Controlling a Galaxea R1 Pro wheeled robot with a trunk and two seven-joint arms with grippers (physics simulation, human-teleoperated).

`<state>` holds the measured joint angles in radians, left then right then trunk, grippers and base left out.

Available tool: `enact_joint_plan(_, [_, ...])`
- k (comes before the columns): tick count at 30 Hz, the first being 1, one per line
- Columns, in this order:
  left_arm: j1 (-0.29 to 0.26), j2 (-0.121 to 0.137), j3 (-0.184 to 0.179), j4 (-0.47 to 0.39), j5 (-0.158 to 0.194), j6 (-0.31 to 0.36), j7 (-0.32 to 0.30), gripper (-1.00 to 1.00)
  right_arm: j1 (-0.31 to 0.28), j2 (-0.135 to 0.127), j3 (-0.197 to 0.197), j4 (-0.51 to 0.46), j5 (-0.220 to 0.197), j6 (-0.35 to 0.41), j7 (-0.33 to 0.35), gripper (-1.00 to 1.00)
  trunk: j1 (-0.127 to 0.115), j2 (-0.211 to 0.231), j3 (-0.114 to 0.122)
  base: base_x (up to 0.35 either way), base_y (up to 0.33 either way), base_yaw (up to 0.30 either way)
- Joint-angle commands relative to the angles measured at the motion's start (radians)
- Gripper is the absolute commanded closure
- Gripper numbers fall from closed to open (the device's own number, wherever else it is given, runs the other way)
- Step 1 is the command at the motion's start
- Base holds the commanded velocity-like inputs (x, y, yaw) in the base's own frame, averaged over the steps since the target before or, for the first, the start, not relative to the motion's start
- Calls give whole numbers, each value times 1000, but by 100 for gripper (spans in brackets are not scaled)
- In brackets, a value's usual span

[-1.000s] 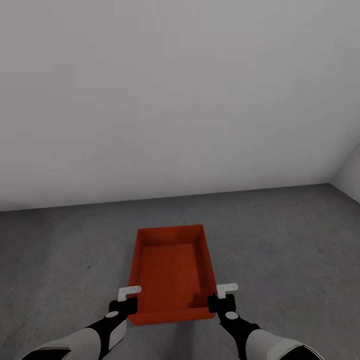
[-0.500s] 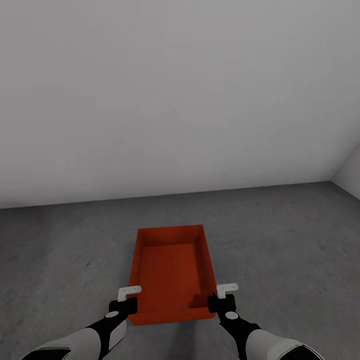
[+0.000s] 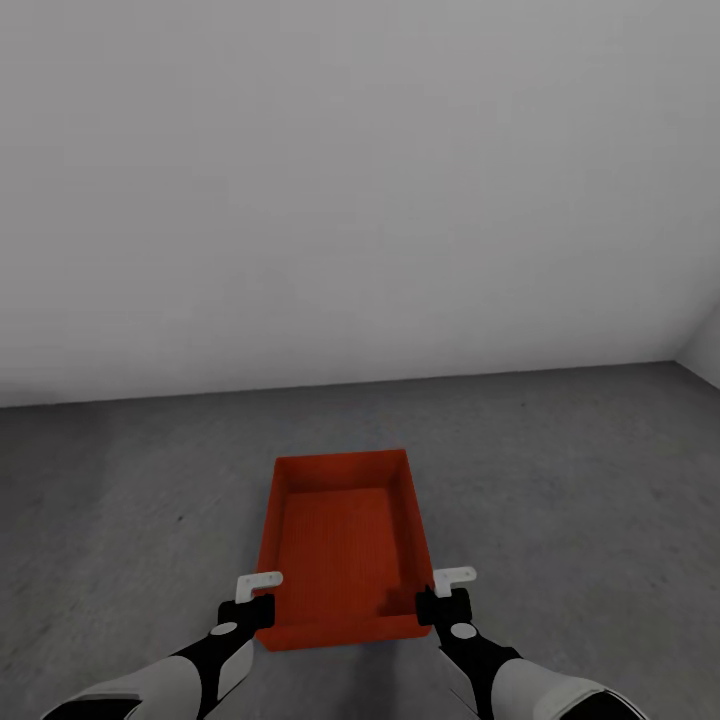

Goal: Move the two storage containers from the living room to the garage. In the garage, place one container on the floor and stack the other container on top of it (either order is fine).

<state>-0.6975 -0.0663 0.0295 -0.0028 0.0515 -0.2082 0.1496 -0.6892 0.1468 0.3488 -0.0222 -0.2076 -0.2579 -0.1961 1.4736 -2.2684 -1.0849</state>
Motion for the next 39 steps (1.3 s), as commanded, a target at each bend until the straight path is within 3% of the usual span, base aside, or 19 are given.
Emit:
enact_joint_plan(1, [0,0,5,-2,14,-7,7,100,-1,4,-53,1,-3,0,18,100,4,-8,-4,0,0,3])
enact_joint_plan(33, [0,0,5,-2,14,-7,7,100,-1,4,-53,1,-3,0,18,100,126,-232,-104,0,0,0])
enact_joint_plan(39, [0,0,5,-2,14,-7,7,100,-1,4,-53,1,-3,0,18,100,128,-232,-116,0,0,0])
